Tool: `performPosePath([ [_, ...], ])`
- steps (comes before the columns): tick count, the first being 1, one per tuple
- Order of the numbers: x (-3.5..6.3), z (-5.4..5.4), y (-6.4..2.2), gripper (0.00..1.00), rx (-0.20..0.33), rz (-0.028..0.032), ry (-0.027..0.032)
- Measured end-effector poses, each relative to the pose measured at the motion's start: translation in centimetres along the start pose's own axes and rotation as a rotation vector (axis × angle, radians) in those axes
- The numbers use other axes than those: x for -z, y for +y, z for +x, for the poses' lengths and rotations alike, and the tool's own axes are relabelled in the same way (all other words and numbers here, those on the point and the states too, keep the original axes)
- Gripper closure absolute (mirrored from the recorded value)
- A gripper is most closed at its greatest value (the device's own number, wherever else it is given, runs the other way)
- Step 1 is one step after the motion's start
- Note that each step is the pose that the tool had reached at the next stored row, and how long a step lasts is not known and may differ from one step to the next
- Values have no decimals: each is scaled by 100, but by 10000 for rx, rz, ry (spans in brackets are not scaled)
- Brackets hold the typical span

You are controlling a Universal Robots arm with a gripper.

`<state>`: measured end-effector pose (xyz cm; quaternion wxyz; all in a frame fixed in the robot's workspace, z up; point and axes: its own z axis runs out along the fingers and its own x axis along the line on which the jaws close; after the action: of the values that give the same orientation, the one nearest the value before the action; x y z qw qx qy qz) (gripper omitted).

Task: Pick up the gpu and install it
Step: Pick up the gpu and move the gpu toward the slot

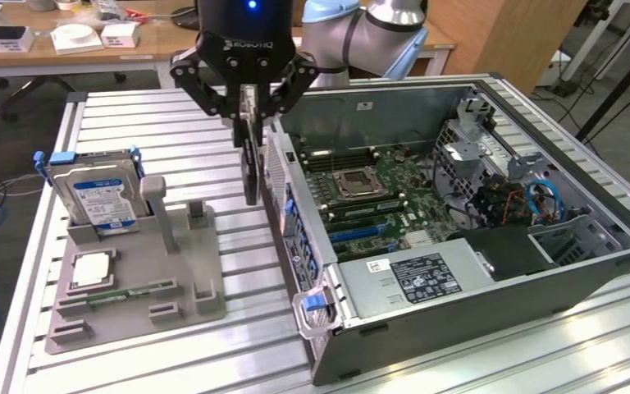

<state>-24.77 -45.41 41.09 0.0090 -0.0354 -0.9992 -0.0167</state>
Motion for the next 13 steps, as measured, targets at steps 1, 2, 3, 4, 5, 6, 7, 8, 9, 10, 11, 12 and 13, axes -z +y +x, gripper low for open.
performPosePath([
  [1, 3, -13, 1, 74, 0, 0, 8],
  [2, 6, -33, 2, 74, -1, 0, 18],
  [3, 8, -57, 4, 74, -1, 2, 32],
  [4, 9, -85, 6, 74, -1, 4, 47],
  [5, 9, -108, 8, 74, -1, 5, 59],
  [6, 9, -130, 9, 74, -2, 5, 70],
  [7, 10, -152, 11, 74, -3, 6, 80],
  [8, 10, -175, 13, 74, -3, 6, 90],
  [9, 11, -198, 14, 74, -3, 7, 100],
  [10, 11, -221, 16, 74, -4, 9, 110],
  [11, 11, -244, 18, 74, -4, 8, 117],
  [12, 12, -268, 19, 74, -4, 9, 125],
  [13, 12, -290, 21, 74, -4, 9, 131],
])
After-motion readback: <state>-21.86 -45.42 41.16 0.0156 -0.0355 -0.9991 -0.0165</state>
